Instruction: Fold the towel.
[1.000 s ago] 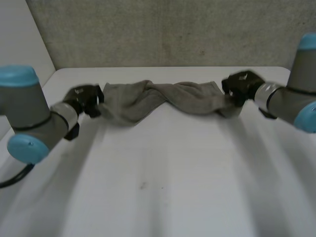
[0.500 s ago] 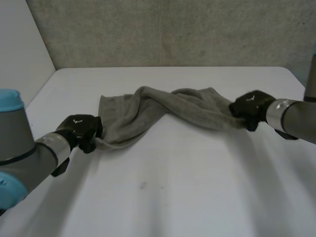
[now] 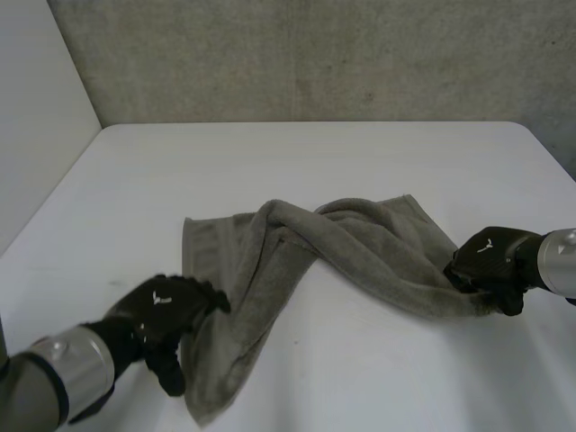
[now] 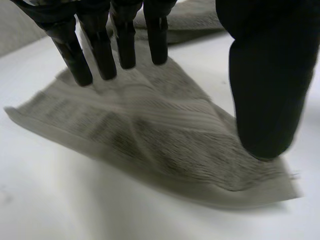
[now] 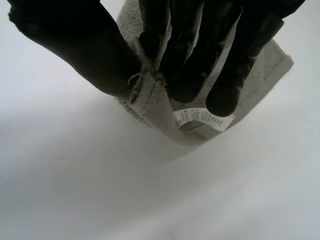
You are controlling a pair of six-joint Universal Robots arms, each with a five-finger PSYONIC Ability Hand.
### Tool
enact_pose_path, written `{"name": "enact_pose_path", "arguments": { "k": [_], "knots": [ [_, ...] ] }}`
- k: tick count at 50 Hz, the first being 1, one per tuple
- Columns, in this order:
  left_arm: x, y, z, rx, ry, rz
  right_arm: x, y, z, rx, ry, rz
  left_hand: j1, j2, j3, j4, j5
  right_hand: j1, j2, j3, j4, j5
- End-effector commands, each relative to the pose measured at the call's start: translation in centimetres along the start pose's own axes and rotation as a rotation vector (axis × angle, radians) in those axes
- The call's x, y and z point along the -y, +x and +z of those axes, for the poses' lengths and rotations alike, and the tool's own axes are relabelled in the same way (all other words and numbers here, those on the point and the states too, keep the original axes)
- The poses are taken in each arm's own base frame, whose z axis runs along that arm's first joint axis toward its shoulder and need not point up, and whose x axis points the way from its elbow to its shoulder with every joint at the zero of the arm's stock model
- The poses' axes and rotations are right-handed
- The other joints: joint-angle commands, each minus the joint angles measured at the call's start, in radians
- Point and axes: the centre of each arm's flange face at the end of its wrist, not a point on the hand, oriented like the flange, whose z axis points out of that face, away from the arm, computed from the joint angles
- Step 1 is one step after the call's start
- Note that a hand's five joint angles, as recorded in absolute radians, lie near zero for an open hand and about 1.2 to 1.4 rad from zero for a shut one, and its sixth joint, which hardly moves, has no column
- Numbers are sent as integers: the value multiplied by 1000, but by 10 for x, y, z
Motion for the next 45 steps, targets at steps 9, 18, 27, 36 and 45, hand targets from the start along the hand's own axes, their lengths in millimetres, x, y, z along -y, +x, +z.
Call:
{"name": "enact_pose_path", "arguments": {
  "k": [9, 18, 27, 36, 45],
  "knots": [
    [85, -60, 103, 42, 203, -70, 3, 16, 34, -66, 54, 41, -83, -84, -85, -85, -80, 54, 61, 33, 32, 35],
    [114, -75, 184, 15, 311, -100, 5, 27, 49, -126, 103, 109, -1, -1, -3, -3, 3, 54, 61, 33, 32, 35],
    [101, -67, 233, -28, 274, -95, 3, 27, 56, -136, 113, 132, 84, 84, 82, 82, 88, 54, 61, 33, 32, 35],
    [81, -54, 246, -66, 219, -104, 0, 27, 60, -139, 112, 133, 173, 172, 170, 171, 176, 54, 61, 33, 32, 35],
    [86, -51, 241, -67, 217, -102, 0, 28, 62, -145, 113, 132, 933, 932, 931, 931, 936, 54, 61, 33, 32, 35]
  ]
}}
